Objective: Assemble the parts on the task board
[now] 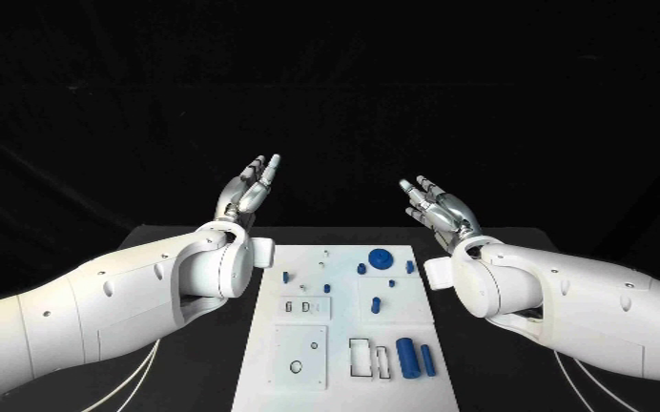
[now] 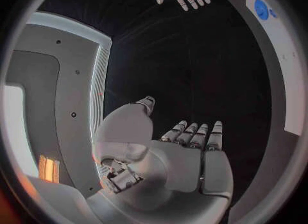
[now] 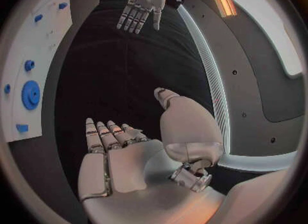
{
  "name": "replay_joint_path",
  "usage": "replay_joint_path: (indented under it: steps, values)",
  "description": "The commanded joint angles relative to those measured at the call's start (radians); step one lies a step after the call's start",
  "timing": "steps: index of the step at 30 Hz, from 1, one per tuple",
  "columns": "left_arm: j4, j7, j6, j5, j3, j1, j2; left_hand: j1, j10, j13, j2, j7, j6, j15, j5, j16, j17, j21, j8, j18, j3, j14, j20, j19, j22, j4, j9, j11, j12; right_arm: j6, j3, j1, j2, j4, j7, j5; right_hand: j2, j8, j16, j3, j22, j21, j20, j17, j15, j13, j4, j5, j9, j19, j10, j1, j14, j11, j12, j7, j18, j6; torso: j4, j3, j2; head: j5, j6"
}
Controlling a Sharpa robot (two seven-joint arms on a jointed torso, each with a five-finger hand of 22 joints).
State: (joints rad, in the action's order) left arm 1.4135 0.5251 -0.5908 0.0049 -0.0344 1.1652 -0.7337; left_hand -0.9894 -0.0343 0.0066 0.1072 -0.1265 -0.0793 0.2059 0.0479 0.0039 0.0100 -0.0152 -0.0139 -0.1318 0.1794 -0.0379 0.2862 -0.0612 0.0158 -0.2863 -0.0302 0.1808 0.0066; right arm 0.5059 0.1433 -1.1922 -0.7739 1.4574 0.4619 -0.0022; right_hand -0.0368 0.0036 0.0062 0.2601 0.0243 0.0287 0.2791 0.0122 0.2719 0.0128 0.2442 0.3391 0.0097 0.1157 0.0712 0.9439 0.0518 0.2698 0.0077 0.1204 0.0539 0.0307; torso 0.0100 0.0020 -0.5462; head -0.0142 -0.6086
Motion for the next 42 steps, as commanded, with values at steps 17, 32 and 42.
replay_joint_path:
  steps: [17, 32, 42]
  values:
    - [0.014, 0.031, 0.123, 0.002, -0.001, 0.011, -0.045, -0.280, -0.484, 0.053, -0.124, -0.159, -0.364, 0.022, 0.004, 0.227, 0.139, -0.257, -0.127, -0.004, 0.173, -0.599, 0.005, -0.531, 0.116, 0.070, -0.093, 0.073, 0.101, -0.122, 0.028, -0.054, 0.023, -0.108, -0.013, -0.430, -0.031, 0.176, 0.170, 0.165, 0.091, 0.214, 0.009, 0.105, -0.044, 0.049, -0.302, -0.128, 0.119, 0.480, 0.638, 0.411, 0.554, -0.020, 0.110, 0.170, 0.079, 0.469, 0.0058, -0.0048, -0.018, 0.001, -0.036]
    - [0.134, -0.006, 0.195, -0.050, 0.007, 0.022, -0.127, -0.390, -0.986, 0.061, -0.221, -0.092, -0.745, -0.104, 0.005, 0.399, 0.285, -0.454, -0.316, -0.052, 0.351, -0.997, -0.091, -0.917, 0.166, 0.158, -0.202, -0.020, 0.159, -0.202, 0.018, -0.101, 0.029, -0.134, -0.191, -1.048, -0.099, 0.252, 0.298, 0.197, 0.191, 0.454, -0.080, 0.190, -0.176, 0.055, -0.387, -0.141, 0.159, 0.795, 1.020, 0.395, 1.070, -0.113, 0.079, 0.099, 0.126, 0.852, 0.0026, -0.0113, -0.104, 0.020, -0.023]
    - [0.234, -0.022, 0.202, -0.059, 0.020, 0.046, -0.184, -0.363, -1.040, 0.061, -0.241, -0.087, -0.760, -0.119, 0.004, 0.495, 0.384, -0.559, -0.317, -0.046, 0.373, -1.014, -0.110, -0.906, 0.225, 0.171, -0.219, -0.029, 0.112, -0.230, 0.014, -0.135, 0.029, -0.083, -0.386, -1.420, -0.174, 0.245, 0.515, 0.233, 0.353, 0.719, -0.174, 0.457, -0.270, 0.080, -0.359, -0.095, 0.184, 0.956, 1.181, 0.330, 1.344, -0.185, 0.058, 0.037, 0.126, 0.945, -0.0049, -0.0170, -0.161, 0.032, -0.020]
